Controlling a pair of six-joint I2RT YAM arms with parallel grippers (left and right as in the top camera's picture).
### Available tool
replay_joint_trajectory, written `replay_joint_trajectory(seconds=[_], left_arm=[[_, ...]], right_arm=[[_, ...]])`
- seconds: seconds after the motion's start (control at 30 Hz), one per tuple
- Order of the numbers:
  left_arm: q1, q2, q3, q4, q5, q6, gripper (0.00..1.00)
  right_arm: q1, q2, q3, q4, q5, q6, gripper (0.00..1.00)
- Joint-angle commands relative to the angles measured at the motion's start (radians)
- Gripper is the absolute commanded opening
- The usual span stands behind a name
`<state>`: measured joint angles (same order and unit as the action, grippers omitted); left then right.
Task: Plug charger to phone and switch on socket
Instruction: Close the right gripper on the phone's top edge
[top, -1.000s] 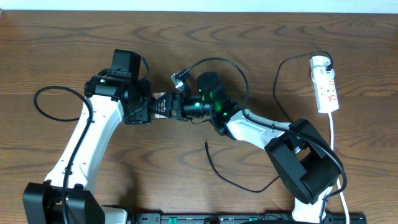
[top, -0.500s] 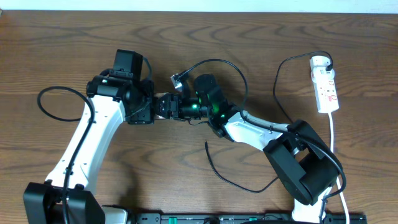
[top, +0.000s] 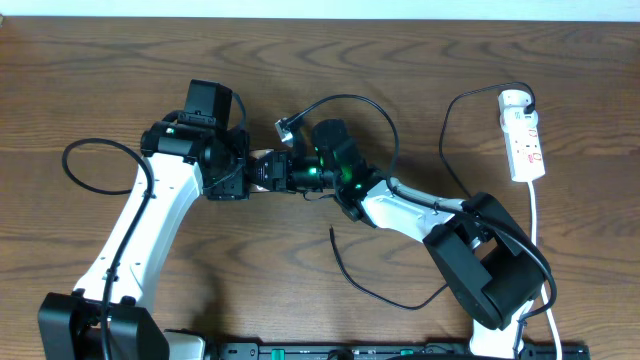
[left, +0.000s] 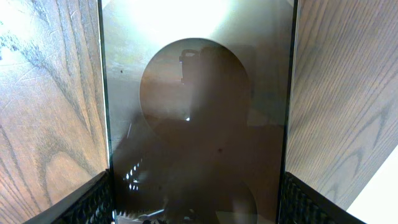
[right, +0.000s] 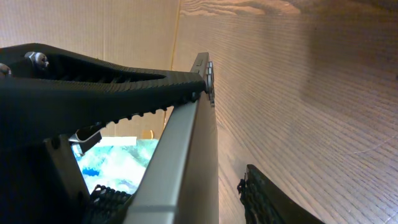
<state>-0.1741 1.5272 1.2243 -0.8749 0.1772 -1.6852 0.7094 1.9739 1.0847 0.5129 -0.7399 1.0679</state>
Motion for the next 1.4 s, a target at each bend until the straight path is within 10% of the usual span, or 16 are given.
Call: replay_joint_trajectory(seconds=[0.0, 0.7, 1.0, 1.17, 1.37], left_arm=[[-0.002, -0.008, 0.023, -0.002, -0.013, 0.016, 0.07], [-0.002, -0.006, 0.023, -0.003, -0.040, 0.054, 0.07], [-0.002, -0.006, 0.023, -0.003, -0.040, 0.055, 0.08], [-0.002, -0.006, 0.023, -0.003, -0.040, 0.077, 0.73], [0.018, -0.011, 0.024, 0.028, -0.029, 0.163, 0.90]], right_arm=[[0.005, 0.007, 0.014, -0.001, -0.002, -0.010, 0.37], [0.006, 0.008, 0.014, 0.000, -0.011, -0.006, 0.01], [0.006, 0.007, 0.014, 0.000, -0.011, -0.006, 0.01], [0.000, 0.007, 0.014, 0.000, -0.011, -0.006, 0.01], [-0.040, 0.007, 0.014, 0.007, -0.030, -0.006, 0.01]])
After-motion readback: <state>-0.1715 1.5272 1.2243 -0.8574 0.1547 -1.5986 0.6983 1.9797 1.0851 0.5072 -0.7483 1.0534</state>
